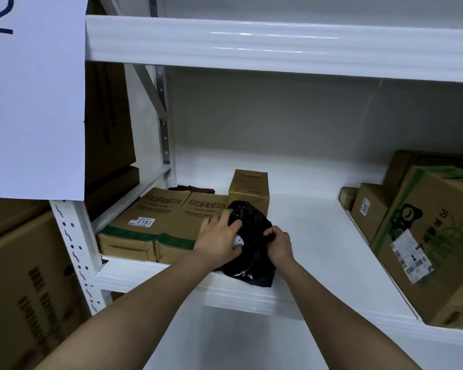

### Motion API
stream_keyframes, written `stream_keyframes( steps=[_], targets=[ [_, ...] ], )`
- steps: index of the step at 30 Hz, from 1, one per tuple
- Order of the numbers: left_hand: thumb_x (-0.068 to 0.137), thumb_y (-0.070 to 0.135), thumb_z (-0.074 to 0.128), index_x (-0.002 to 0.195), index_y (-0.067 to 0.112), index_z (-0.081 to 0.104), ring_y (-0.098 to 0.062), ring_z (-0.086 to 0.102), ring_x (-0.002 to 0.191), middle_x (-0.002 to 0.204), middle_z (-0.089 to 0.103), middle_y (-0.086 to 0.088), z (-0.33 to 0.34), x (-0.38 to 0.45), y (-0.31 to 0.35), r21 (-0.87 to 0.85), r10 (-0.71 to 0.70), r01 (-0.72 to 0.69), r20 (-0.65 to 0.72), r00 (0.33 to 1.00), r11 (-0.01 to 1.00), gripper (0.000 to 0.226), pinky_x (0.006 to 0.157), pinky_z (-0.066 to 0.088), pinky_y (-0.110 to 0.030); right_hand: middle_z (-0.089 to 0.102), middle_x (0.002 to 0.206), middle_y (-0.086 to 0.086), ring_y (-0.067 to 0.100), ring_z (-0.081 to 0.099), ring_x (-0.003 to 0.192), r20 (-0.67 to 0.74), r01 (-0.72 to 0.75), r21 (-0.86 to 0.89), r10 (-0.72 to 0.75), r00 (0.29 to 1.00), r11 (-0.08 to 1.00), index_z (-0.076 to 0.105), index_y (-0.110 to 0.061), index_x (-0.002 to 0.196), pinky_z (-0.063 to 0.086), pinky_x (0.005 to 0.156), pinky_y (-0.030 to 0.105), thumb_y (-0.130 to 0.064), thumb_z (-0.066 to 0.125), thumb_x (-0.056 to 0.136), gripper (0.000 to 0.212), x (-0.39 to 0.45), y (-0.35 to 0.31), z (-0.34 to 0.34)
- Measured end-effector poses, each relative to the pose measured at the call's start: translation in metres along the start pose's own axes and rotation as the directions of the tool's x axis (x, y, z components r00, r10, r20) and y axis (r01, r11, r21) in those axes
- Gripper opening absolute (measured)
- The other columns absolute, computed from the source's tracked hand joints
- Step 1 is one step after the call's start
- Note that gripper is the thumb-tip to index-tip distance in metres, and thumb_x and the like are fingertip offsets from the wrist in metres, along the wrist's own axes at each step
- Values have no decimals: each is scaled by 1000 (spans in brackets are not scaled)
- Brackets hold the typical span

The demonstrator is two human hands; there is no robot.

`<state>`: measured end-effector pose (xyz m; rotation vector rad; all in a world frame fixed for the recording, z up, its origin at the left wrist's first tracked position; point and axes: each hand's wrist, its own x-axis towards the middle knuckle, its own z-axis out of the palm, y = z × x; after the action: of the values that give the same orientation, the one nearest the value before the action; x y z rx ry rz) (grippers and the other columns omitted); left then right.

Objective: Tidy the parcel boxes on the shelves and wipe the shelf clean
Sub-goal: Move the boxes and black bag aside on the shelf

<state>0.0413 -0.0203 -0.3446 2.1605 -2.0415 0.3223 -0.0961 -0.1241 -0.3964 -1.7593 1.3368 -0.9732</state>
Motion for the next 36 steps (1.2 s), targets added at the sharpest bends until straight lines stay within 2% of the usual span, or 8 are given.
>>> stream_keyframes(
  steps=[11, 14, 17, 21, 25, 27, 30, 36],
  targets=[
    [96, 49, 30, 127, 19, 55, -29, 34, 127, 126, 57, -5, -18, 22, 19, 462, 3, -169, 338, 941, 870, 49, 107, 19, -48, 54, 118, 15, 26, 56, 83, 88, -55, -181, 72, 994, 982, 59, -16, 88, 38, 73, 25, -1, 40, 91, 25, 8, 1, 1],
    [97, 47, 28, 121, 18, 59, -29, 34, 128, 122, 60, -5, -18, 29, 26, 488, -31, -188, 405, 914, 852, 48, 107, 18, -46, 53, 120, 13, 24, 58, 83, 127, -40, -186, 64, 990, 982, 60, -19, 88, 42, 74, 26, -9, 46, 93, 18, 9, 2, -2],
    [98, 45, 28, 122, 19, 58, -28, 33, 129, 124, 59, -4, -13, 32, 26, 456, -52, -172, 437, 898, 873, 46, 107, 17, -46, 53, 122, 14, 26, 61, 96, 234, -58, -151, 93, 968, 987, 59, -20, 99, 49, 87, 32, -24, 47, 95, 13, 9, -3, -8],
    [99, 42, 28, 134, 20, 47, -29, 31, 130, 134, 53, -5, -2, 30, 25, 429, -64, -150, 444, 894, 891, 46, 110, 13, -50, 51, 129, 6, 18, 54, 111, 509, -158, -24, 147, 848, 987, 46, -23, 126, 45, 87, 26, -34, 53, 92, 36, 0, -21, -33],
    [98, 43, 29, 142, 14, 29, -32, 30, 133, 137, 48, -11, 10, 22, 26, 325, -87, -63, 425, 901, 944, 52, 114, 0, -56, 44, 138, -2, 15, 47, 124, 681, -48, -206, 179, 710, 977, 25, -33, 145, 43, 99, 26, -40, 74, 71, 89, 1, -20, -55],
    [98, 42, 27, 143, 12, 22, -32, 30, 134, 134, 51, -12, 8, 21, 24, 221, -93, -1, 414, 906, 975, 55, 115, -3, -55, 40, 142, -1, 16, 44, 128, 667, 32, -240, 141, 732, 970, 25, -28, 147, 40, 104, 26, -30, 77, 75, 89, 2, -16, -54],
    [98, 39, 31, 137, 13, 29, -31, 28, 136, 138, 46, -13, -4, 22, 17, 103, -64, 22, 430, 901, 994, 48, 115, 4, -52, 44, 135, 1, 16, 46, 124, 580, 145, -230, 15, 814, 962, 38, -15, 143, 39, 93, 18, -17, 73, 83, 69, 2, -12, -45],
    [97, 41, 38, 152, 18, 14, -31, 24, 140, 155, 18, -9, -26, 16, 0, 192, 35, -147, 490, 871, 970, 64, 115, 16, -46, 56, 128, 9, 22, 56, 115, 410, 224, -328, -75, 909, 918, 58, -14, 127, 46, 94, 25, -15, 71, 83, 46, 12, -6, -26]
  ],
)
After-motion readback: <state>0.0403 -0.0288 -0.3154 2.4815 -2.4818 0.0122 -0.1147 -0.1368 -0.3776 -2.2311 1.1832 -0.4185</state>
